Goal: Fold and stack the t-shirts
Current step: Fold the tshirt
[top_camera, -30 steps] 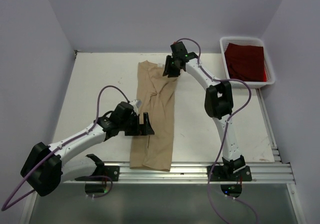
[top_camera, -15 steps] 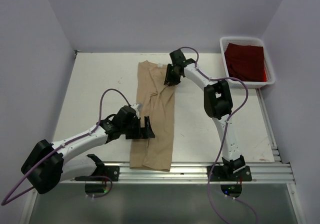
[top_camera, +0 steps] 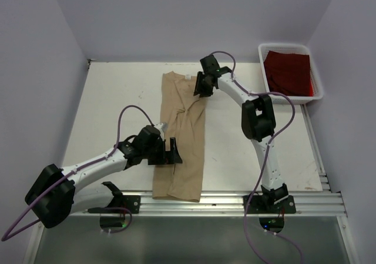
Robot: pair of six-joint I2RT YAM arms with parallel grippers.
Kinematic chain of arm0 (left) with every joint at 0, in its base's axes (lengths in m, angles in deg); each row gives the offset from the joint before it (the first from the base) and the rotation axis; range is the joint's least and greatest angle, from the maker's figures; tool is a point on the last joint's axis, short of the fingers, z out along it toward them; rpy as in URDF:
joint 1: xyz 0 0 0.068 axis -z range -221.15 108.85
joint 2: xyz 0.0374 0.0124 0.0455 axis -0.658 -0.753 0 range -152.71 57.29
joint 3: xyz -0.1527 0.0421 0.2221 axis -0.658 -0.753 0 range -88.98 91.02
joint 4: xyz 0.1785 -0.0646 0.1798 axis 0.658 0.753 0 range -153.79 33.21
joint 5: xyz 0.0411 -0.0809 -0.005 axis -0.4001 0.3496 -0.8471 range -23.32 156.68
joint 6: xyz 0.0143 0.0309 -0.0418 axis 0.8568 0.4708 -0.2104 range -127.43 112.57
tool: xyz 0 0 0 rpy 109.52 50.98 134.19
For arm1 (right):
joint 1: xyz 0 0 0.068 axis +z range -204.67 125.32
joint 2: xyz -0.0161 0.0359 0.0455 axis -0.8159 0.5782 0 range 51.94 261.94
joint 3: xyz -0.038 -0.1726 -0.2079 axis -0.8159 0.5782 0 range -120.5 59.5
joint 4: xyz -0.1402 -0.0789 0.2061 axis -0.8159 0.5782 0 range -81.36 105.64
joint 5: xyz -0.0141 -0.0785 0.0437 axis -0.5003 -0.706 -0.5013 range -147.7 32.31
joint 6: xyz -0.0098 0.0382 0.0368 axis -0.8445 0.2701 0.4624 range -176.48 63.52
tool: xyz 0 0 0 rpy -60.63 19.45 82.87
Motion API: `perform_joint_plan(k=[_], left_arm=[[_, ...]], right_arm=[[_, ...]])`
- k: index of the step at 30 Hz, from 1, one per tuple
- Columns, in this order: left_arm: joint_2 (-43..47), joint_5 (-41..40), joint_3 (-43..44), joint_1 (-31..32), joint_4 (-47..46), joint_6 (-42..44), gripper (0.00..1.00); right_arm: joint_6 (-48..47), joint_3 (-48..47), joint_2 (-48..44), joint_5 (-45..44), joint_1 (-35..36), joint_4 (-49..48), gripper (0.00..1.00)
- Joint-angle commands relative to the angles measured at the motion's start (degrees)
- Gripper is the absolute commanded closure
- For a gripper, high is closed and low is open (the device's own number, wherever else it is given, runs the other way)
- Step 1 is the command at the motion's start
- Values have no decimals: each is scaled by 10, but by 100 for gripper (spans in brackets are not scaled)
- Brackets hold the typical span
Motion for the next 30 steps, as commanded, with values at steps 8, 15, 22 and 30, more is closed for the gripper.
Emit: perform_joint_plan(k=[8, 15, 22, 30], left_arm=[[-3, -8, -2, 3, -22, -6, 4], [-1, -8, -5, 4, -21, -7, 4], [4, -9, -6, 3, -19, -6, 4], [14, -13, -9, 4, -11, -6, 4]], right_arm=[[4, 3, -31, -4, 2, -1, 63], [1, 12, -27, -14, 1, 0, 63], [0, 23, -17, -21, 2, -3, 63], [12, 29, 4, -6, 2, -19, 63]])
